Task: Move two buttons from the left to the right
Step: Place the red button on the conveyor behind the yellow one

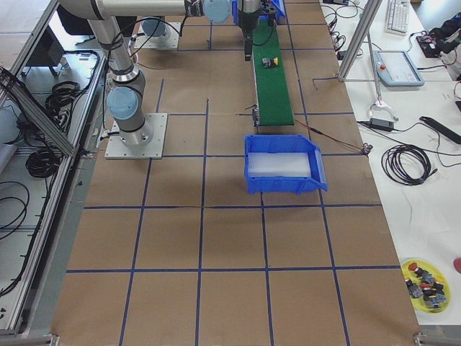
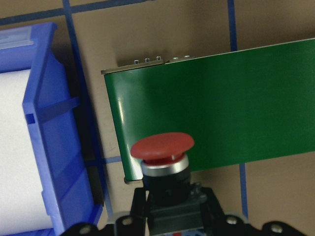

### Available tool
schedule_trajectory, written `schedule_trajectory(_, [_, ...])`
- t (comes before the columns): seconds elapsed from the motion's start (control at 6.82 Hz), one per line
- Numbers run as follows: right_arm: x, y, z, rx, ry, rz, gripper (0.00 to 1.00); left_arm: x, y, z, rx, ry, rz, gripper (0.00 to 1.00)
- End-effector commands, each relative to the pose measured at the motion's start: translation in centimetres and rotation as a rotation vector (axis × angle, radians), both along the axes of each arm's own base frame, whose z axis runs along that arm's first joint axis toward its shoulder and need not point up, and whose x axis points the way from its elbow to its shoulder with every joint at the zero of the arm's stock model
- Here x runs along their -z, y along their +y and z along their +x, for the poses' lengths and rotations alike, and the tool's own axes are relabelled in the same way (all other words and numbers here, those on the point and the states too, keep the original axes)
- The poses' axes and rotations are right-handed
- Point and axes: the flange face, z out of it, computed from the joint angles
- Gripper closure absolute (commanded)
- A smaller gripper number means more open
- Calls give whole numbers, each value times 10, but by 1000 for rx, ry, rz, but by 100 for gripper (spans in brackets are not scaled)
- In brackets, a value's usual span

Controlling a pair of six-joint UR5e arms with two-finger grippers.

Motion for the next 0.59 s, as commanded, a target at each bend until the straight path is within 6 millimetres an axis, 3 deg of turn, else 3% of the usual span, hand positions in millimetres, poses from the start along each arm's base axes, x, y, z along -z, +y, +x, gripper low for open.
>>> schedule_trajectory(0.0, [15, -12, 1, 21, -4, 19, 0, 59, 7, -2, 18, -20, -88, 99])
schedule_trajectory(0.15, [26, -27, -1, 30, 1, 37, 0, 87, 7, -2, 22, -23, -103, 99])
schedule_trajectory(0.44, [17, -35, -2, 35, 2, -24, 0, 103, 5, -2, 22, -23, -97, 99])
